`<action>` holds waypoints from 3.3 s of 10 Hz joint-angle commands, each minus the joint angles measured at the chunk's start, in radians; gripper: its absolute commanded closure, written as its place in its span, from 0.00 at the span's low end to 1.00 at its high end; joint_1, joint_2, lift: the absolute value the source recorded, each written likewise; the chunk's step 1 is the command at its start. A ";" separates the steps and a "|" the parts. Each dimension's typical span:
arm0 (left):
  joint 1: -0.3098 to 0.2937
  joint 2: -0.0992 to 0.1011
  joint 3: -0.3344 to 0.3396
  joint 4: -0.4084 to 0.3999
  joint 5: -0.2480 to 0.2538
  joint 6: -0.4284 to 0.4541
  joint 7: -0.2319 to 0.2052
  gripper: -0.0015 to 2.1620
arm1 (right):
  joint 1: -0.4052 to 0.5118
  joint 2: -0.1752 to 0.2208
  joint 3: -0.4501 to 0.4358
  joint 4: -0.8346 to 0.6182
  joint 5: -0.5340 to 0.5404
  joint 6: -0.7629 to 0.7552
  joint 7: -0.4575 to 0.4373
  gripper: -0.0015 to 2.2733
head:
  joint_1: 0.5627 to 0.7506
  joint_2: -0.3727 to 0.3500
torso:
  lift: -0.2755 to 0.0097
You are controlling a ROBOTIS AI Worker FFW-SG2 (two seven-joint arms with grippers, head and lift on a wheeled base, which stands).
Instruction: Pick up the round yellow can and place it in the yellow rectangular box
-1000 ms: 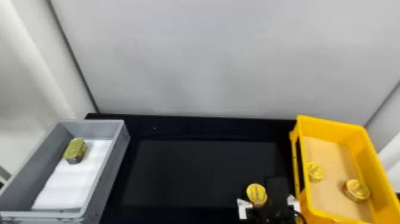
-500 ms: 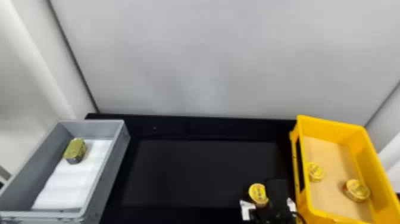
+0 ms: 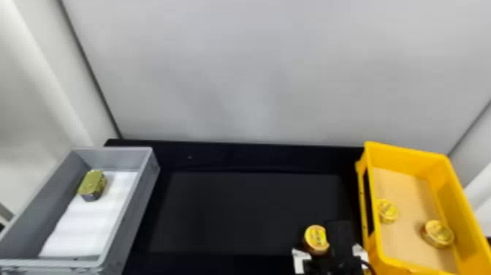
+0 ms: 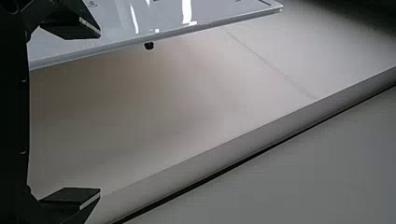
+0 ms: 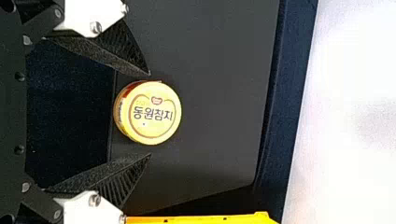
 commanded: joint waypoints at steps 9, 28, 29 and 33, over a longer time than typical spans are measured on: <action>0.000 -0.003 0.005 -0.003 -0.002 -0.002 0.000 0.04 | -0.005 -0.001 0.003 0.018 -0.004 -0.007 0.015 0.25 | 0.70 0.53 | 0.77; -0.004 -0.003 -0.006 0.015 -0.002 0.005 0.002 0.04 | -0.103 0.003 -0.135 -0.444 0.249 0.262 0.007 0.30 | 0.70 0.53 | 0.77; -0.003 -0.003 -0.004 0.015 -0.002 0.005 0.002 0.04 | -0.099 0.003 -0.155 -0.471 0.281 0.288 -0.010 0.30 | 0.70 0.53 | 0.77; -0.001 -0.003 0.000 0.015 -0.002 0.005 0.002 0.04 | -0.030 0.002 -0.332 -0.485 0.370 0.302 -0.018 0.30 | 0.70 0.53 | 0.77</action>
